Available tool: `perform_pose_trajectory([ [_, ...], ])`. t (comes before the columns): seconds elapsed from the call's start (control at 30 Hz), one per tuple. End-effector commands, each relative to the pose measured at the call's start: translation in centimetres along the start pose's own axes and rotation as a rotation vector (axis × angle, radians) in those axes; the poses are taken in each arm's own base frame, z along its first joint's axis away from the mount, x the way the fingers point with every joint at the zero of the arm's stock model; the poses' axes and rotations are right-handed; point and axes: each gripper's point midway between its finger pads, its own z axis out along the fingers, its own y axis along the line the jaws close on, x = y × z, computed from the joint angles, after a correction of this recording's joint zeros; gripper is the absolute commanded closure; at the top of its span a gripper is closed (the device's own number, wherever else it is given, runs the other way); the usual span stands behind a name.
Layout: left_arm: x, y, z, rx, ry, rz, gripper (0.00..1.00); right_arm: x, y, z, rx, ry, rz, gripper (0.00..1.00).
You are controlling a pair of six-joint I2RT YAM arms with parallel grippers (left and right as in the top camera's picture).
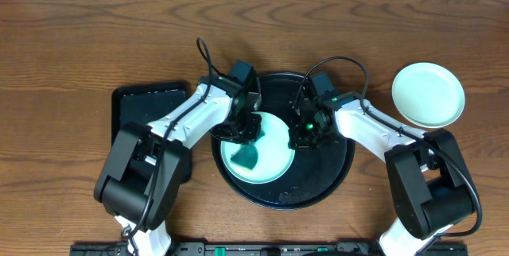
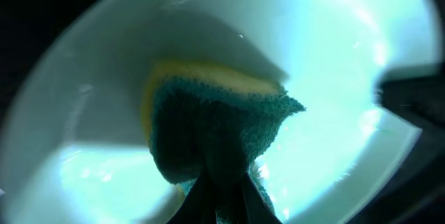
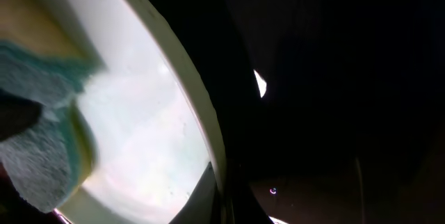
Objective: Clean dirty plates on tray and stack at the side
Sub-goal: 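Scrub the remaining green plate with the sponge in the left gripper, then move the sponge in the left gripper back onto the black tray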
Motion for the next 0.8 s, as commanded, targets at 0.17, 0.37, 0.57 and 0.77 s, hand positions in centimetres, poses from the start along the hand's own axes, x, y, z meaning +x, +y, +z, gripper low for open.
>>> perform_pose_trajectory([
  [0.17,-0.1,-2.9,0.0,0.219,0.027,-0.036,0.93,2.1,-1.7,1.5,0.058,0.073,0.018,0.99],
  [0.37,-2.1,-2.6,-3.9,0.232,-0.080,-0.106,0.93,2.1,-1.6,1.5,0.057,0.072,0.017,0.98],
  [0.57,-2.6,-1.8,-10.3,0.218,-0.236,-0.164,0.93,2.1,-1.6,1.5,0.056,0.072,0.008,0.99],
  [0.77,-1.3,5.5,-16.1,-0.092,-0.420,-0.323,0.93,2.2,-1.3,1.5,0.034,0.078,-0.010,0.99],
])
